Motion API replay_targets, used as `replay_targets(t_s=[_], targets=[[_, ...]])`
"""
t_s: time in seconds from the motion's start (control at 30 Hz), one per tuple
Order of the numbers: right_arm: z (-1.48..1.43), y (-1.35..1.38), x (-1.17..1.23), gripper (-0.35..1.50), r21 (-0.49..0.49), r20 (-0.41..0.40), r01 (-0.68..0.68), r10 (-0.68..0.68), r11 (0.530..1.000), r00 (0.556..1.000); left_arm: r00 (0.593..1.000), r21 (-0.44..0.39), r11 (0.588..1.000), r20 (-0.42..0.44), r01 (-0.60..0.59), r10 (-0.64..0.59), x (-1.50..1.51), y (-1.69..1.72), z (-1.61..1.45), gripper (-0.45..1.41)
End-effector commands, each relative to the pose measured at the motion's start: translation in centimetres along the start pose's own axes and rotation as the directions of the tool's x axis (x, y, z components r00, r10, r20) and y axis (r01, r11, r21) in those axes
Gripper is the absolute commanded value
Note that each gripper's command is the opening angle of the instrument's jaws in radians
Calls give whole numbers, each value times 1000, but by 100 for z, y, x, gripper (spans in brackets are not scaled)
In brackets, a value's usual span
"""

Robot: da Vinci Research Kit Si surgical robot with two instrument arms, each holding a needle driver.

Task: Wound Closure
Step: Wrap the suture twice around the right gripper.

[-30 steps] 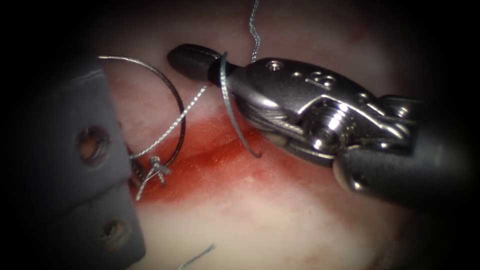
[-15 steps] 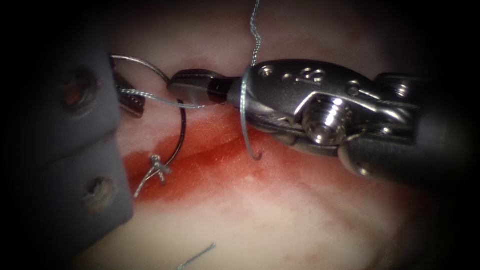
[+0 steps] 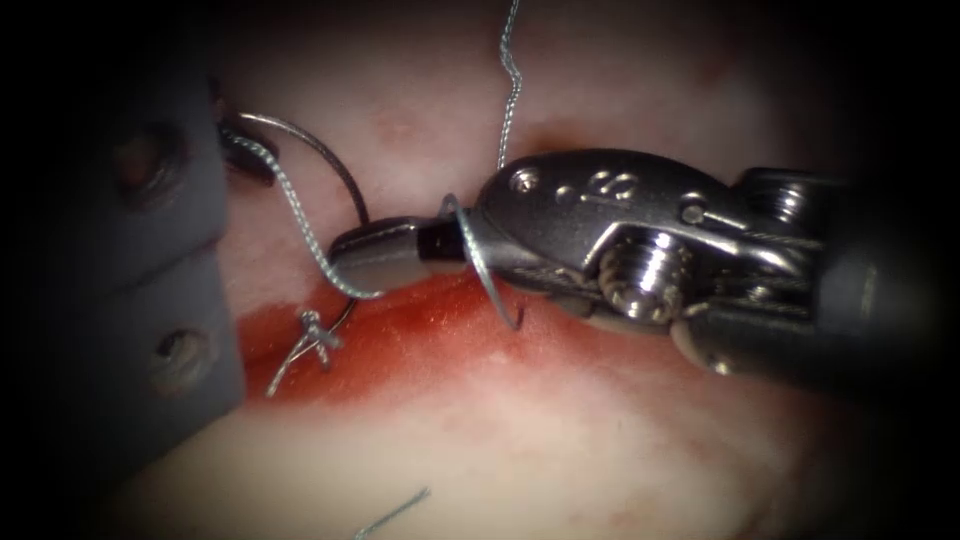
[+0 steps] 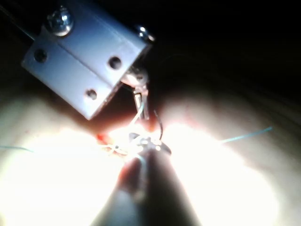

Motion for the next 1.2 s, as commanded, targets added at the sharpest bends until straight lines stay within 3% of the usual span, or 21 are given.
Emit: replay_targets(t_s=[0.03, 0.27, 0.33, 0.4, 0.47, 0.77, 0.97, 1.2], targets=[[9, 2, 11, -35, 21, -13, 1, -1, 1000, 1000, 1000, -4, 1000, 7, 30, -30, -8, 10, -3, -45], [20, 0, 3, -35, 121, -51, -15, 22, 993, 998, 993, 2, 994, 29, 112, -112, -18, 3, -4, -45], [23, 1, 2, -35, 89, -63, -7, 13, 996, 998, 988, 7, 989, 39, 147, -147, -20, 1, -5, -45], [27, 3, 3, -35, -39, -95, -22, 18, 999, 995, 980, 37, 981, 39, 192, -193, -22, -3, -8, -45], [29, 3, 3, -35, -45, -97, -26, 21, 999, 995, 981, 40, 981, 40, 188, -189, -24, -5, -9, -45], [32, 1, 0, -35, 32, -107, -16, 19, 999, 994, 980, 52, 981, 50, 188, -190, -28, -5, -9, -45], [31, 5, 0, -35, -2, -123, -6, 5, 1000, 992, 972, 116, 970, 71, 215, -224, -36, -14, -15, -45], [30, 2, -3, -35, 110, -176, -35, 54, 993, 983, 974, 121, 971, 73, 206, -216, -33, -9, -15, -45]])
